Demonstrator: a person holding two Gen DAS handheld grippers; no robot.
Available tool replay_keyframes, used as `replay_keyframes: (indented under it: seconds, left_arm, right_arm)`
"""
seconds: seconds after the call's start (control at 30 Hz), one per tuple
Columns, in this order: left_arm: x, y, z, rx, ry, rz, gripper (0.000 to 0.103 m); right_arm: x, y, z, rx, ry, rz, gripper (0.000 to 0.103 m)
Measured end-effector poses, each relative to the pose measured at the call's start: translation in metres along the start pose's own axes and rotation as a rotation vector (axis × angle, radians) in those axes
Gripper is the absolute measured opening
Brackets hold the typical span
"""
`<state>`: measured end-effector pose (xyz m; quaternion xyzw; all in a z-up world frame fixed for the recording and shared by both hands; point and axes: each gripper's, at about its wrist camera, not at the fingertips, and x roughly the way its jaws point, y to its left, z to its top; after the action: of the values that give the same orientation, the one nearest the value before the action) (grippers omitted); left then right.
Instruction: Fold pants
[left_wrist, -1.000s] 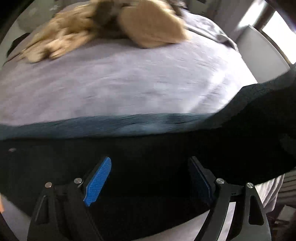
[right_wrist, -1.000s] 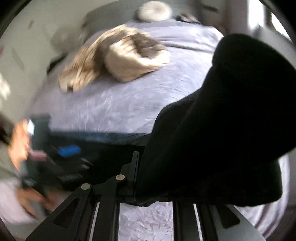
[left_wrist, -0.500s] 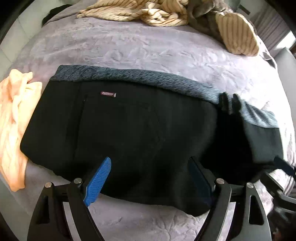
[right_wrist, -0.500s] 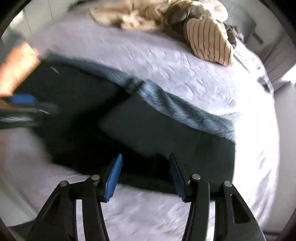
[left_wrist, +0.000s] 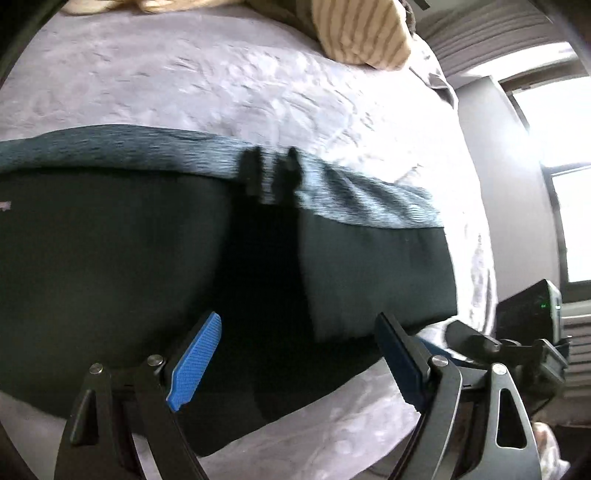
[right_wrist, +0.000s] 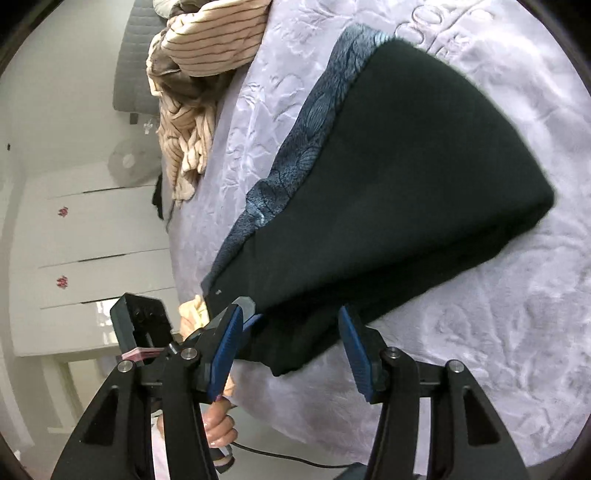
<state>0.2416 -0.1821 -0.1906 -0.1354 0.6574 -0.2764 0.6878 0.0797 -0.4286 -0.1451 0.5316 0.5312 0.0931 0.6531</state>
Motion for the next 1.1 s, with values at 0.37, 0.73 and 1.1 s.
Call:
replay_keyframes:
  seconds: [0.37,0.73,1.1]
  left_arm:
    - [0.025,-0.005,0.0,-0.005,0.039,-0.03,0.086]
    - [-0.036,-0.035,-0.033,0.101,-0.127,0.0,0.081]
    - [-0.014,0.003,-0.032,-0.016,-0.108,0.27,0.089]
  right_arm:
    - [0.022,-0.024,0.012,0.148,-0.021,0.072,0.06]
    - [0.001,-0.004,0.008,0.122,-0.016,0.175,0.012]
    - [0.031,-0.013,0.008,0.019,0.114,-0.013,0.044]
